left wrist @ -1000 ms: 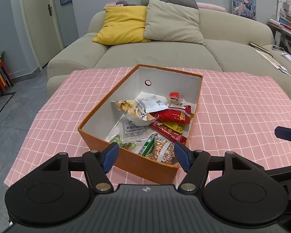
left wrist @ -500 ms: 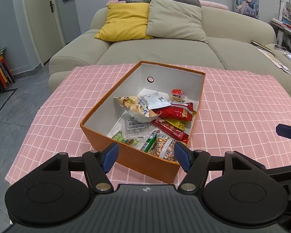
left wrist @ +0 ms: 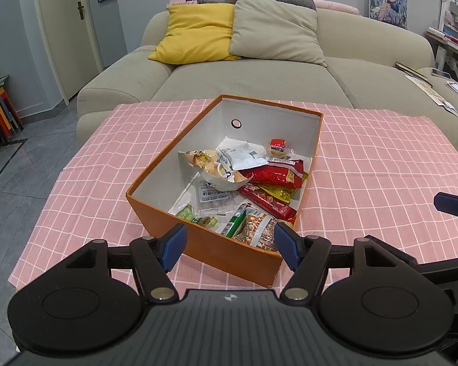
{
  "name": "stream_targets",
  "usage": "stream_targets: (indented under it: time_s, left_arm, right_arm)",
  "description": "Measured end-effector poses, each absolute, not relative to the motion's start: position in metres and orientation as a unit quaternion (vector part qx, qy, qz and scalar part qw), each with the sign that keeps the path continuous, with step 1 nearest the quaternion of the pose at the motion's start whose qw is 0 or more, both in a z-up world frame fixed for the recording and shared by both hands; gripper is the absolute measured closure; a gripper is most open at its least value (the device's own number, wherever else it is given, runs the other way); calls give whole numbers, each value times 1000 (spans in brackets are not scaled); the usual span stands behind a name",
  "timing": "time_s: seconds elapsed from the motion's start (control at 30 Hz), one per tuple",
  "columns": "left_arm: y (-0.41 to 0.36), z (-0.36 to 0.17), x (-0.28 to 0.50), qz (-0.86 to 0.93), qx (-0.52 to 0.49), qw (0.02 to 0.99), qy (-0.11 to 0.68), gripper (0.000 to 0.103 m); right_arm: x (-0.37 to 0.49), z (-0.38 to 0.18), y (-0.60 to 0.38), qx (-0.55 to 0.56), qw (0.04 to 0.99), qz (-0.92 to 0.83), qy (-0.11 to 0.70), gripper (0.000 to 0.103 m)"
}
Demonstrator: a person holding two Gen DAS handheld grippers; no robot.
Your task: Organize snacks
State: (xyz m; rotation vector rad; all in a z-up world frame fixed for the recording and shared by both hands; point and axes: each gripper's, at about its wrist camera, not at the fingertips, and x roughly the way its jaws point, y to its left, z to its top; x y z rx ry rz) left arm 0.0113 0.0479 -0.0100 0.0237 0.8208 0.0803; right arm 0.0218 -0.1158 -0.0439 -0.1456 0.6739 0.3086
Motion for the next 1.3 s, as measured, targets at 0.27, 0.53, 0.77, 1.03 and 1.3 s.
stream_targets:
  time_s: [0.27, 0.53, 0.77, 1.03, 1.3]
  left_arm:
    - [49, -11, 11, 39, 11, 916, 399, 26]
    - [51, -11, 11, 40, 10, 916, 399, 26]
    - [51, -11, 10, 41, 9, 916, 399, 26]
    - [51, -11, 11, 41, 9, 916, 400, 26]
    - [52, -9, 10, 42, 10, 916, 399, 26]
  right_arm:
    - [22, -43, -115, -71, 930, 151, 328, 4]
    - [22, -42, -116, -72, 930, 153, 326, 4]
    - [22, -42, -115, -71, 930, 153, 326, 4]
    - [22, -43, -115, -71, 930, 155, 327, 4]
    - [22, -44, -115, -71, 930, 156, 327, 4]
